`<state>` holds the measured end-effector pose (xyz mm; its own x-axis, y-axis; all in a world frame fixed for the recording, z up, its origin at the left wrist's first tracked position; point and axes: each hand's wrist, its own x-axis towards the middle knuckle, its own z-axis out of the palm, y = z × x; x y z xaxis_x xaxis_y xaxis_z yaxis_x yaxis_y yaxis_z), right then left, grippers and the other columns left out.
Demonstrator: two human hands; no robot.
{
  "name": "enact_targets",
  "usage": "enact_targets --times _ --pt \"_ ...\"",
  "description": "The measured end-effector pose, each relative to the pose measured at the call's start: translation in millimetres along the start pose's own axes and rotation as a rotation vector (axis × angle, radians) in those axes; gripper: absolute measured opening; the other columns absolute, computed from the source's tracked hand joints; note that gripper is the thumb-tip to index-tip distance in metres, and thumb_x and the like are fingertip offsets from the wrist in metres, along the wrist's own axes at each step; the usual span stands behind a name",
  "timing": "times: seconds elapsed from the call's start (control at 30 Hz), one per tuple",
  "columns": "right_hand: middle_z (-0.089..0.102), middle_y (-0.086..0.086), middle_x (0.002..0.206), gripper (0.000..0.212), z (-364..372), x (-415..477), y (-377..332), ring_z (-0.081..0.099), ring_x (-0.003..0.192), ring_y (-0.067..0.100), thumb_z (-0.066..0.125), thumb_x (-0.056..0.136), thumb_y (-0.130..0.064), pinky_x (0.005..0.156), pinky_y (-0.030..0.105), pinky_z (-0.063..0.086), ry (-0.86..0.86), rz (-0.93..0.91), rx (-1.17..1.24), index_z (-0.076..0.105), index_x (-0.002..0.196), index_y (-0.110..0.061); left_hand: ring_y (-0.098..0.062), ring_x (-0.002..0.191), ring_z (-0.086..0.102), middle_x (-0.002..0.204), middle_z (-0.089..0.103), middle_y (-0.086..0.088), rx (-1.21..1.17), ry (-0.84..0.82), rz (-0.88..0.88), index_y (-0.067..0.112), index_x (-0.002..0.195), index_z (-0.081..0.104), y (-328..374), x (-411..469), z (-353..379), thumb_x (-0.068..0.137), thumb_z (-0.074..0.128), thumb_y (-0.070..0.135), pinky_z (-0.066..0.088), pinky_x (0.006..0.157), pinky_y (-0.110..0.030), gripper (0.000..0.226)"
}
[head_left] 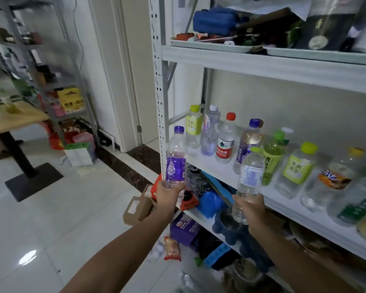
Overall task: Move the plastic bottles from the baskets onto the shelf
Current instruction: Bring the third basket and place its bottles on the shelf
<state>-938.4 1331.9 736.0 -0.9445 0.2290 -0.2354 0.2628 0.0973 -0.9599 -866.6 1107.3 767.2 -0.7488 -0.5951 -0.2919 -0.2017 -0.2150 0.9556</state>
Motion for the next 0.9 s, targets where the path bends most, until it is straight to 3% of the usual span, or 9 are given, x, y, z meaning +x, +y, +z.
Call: enact_targets --times 0.1,0.27,0.37,0.5,0.57,0.63,0.7,0.83,0.9 --pt "0.063 0.012 0.095 0.055 36 5 -14 0.063 0.081 0.027 0.082 0.07 -0.01 0.065 0.033 0.053 0.003 -0.016 0.003 0.048 0.112 -0.004 -0.026 0.096 0.067 0.105 0.067 -0.005 -0.02 -0.058 -0.011 0.022 0.111 0.051 9 43 6 0.068 0.084 0.027 0.053 0.09 -0.05 0.055" --pt "0.064 0.005 0.092 0.045 108 30 -22 0.059 0.073 0.015 0.082 0.071 -0.015 0.056 0.015 0.045 -0.042 -0.063 -0.062 0.056 0.107 -0.009 -0.024 0.092 0.069 0.102 0.069 -0.003 -0.025 -0.135 0.051 0.026 0.107 0.054 28 117 12 0.071 0.082 0.025 0.056 0.086 -0.049 0.045" --pt "0.059 -0.003 0.079 0.036 146 40 -34 0.055 0.067 0.008 0.08 0.073 -0.006 0.045 0.004 0.038 -0.033 -0.093 -0.084 0.054 0.098 -0.009 -0.027 0.091 0.068 0.098 0.069 -0.006 0.0 -0.182 0.112 0.026 0.098 0.056 40 158 14 0.072 0.082 0.019 0.056 0.084 -0.047 0.037" --pt "0.063 0.003 0.09 0.04 190 54 -46 0.061 0.077 0.016 0.082 0.07 -0.011 0.051 0.005 0.042 0.017 -0.152 -0.108 0.055 0.098 -0.01 -0.023 0.09 0.069 0.097 0.07 -0.003 0.029 -0.259 0.172 0.03 0.096 0.057 50 209 16 0.064 0.086 0.028 0.056 0.084 -0.047 0.044" --pt "0.065 0.003 0.099 0.05 207 61 -49 0.063 0.086 0.018 0.085 0.066 -0.016 0.061 0.006 0.045 0.063 -0.169 -0.078 0.056 0.106 -0.012 -0.02 0.091 0.069 0.101 0.07 -0.001 0.045 -0.338 0.198 0.03 0.102 0.056 55 227 18 0.065 0.086 0.03 0.056 0.084 -0.043 0.048" --pt "0.067 0.001 0.105 0.067 219 64 -50 0.065 0.094 0.019 0.087 0.058 -0.027 0.078 0.026 0.054 0.114 -0.18 -0.031 0.055 0.116 -0.015 -0.019 0.091 0.069 0.102 0.069 -0.001 0.065 -0.402 0.233 0.029 0.106 0.054 57 239 20 0.071 0.084 0.026 0.057 0.082 -0.04 0.047" --pt "0.069 0.0 0.102 0.076 228 66 -51 0.067 0.093 0.019 0.084 0.049 -0.039 0.083 0.04 0.056 0.174 -0.188 -0.002 0.055 0.116 -0.019 -0.021 0.09 0.069 0.101 0.068 -0.002 0.075 -0.432 0.269 0.025 0.108 0.052 59 248 22 0.074 0.081 0.023 0.058 0.078 -0.037 0.046" --pt "0.065 0.005 0.105 0.071 236 68 -55 0.065 0.095 0.022 0.088 0.059 -0.024 0.084 0.042 0.054 0.255 -0.159 0.045 0.048 0.116 -0.011 -0.02 0.09 0.069 0.1 0.067 -0.002 0.11 -0.469 0.353 0.018 0.113 0.051 60 264 27 0.074 0.081 0.028 0.059 0.077 -0.034 0.051" --pt "0.062 0.01 0.101 0.066 241 70 -56 0.063 0.093 0.028 0.089 0.059 -0.016 0.082 0.042 0.054 0.361 -0.152 0.052 0.044 0.107 -0.005 -0.016 0.091 0.067 0.104 0.064 -0.001 0.132 -0.482 0.4 0.02 0.112 0.052 60 273 29 0.07 0.083 0.037 0.058 0.08 -0.037 0.055"
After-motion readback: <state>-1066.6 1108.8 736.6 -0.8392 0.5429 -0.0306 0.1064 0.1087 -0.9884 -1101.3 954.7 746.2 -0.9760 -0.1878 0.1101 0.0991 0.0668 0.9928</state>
